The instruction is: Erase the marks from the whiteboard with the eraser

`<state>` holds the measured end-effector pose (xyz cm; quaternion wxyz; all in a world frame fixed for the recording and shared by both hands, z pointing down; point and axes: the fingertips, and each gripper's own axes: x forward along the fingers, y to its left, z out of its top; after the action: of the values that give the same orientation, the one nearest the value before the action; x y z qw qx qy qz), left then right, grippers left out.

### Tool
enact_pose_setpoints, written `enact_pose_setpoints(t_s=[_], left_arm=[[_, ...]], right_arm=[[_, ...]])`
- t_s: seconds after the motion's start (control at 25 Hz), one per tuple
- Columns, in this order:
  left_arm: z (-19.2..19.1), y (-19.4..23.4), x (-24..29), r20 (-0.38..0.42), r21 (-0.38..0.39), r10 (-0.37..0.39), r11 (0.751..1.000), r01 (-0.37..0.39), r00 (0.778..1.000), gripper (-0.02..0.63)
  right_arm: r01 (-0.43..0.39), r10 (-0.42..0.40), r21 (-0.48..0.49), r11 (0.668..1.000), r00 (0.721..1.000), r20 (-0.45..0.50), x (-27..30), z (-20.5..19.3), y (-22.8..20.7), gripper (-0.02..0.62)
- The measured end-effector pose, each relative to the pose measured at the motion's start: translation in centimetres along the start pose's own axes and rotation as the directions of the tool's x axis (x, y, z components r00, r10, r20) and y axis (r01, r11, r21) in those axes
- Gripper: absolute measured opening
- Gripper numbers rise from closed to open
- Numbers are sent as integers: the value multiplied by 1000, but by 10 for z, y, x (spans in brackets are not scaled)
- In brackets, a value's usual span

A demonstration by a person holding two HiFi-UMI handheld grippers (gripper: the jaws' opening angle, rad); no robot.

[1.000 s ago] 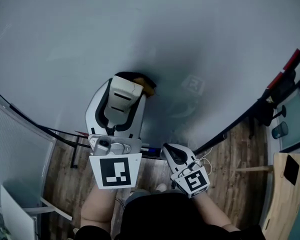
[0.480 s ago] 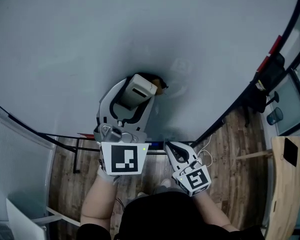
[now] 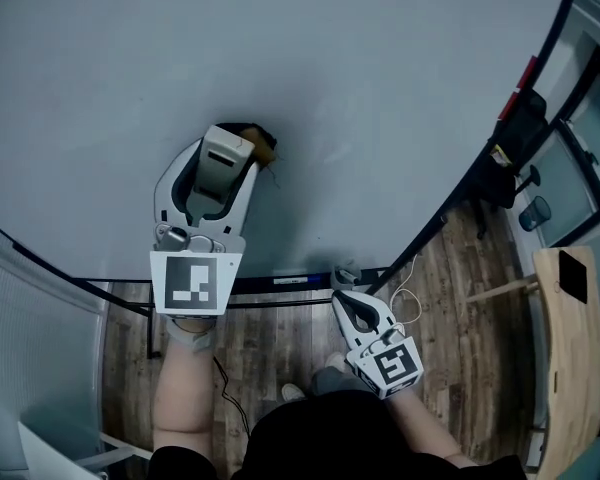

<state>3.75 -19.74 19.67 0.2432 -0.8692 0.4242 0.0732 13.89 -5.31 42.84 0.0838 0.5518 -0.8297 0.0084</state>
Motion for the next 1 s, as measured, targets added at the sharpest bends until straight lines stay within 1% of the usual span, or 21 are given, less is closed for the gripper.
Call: enact_pose_setpoints(t_s=[0.08, 0.24, 0.36, 0.44, 0.52, 0.6, 0.72, 0.88, 1.0], left_arm=[[-2, 13, -6, -5, -33, 18, 999, -18, 1000, 264], [-21, 64, -25, -10, -68, 88, 994, -89, 996, 264], [-31, 85, -35, -28, -96, 130, 987, -132, 991, 264], [-37, 96, -41, -48, -125, 172, 976, -177, 984, 264], [-47, 107, -48, -70, -150, 223, 961, -231, 972, 264], [-58, 113, -56, -102, -176, 257, 946, -271, 961, 265], [-75, 109, -69, -158, -218, 266, 930, -296, 951, 264], [-101, 79, -91, -236, -209, 218, 940, -269, 947, 264], [-126, 52, -115, -314, -195, 195, 945, -264, 929, 265]], right_arm=[[-3, 3, -7, 1000, 1000, -4, -4, -2, 8, 28], [11, -11, 2, 1000, 1000, -29, 5, -6, 28, 28], [-11, 11, -8, 1000, 1000, -27, 6, -7, 33, 28], [-26, 26, -13, 1000, 999, -22, 6, -5, 33, 28], [-40, 40, -19, 999, 999, -26, 7, -5, 31, 28], [-51, 51, -15, 999, 998, -34, 9, -5, 27, 28], [-88, 87, -12, 996, 996, -33, 15, 0, 25, 28], [-151, 151, -14, 988, 988, -41, 26, -3, 30, 27], [-203, 202, -19, 979, 978, -48, 35, -7, 36, 28]])
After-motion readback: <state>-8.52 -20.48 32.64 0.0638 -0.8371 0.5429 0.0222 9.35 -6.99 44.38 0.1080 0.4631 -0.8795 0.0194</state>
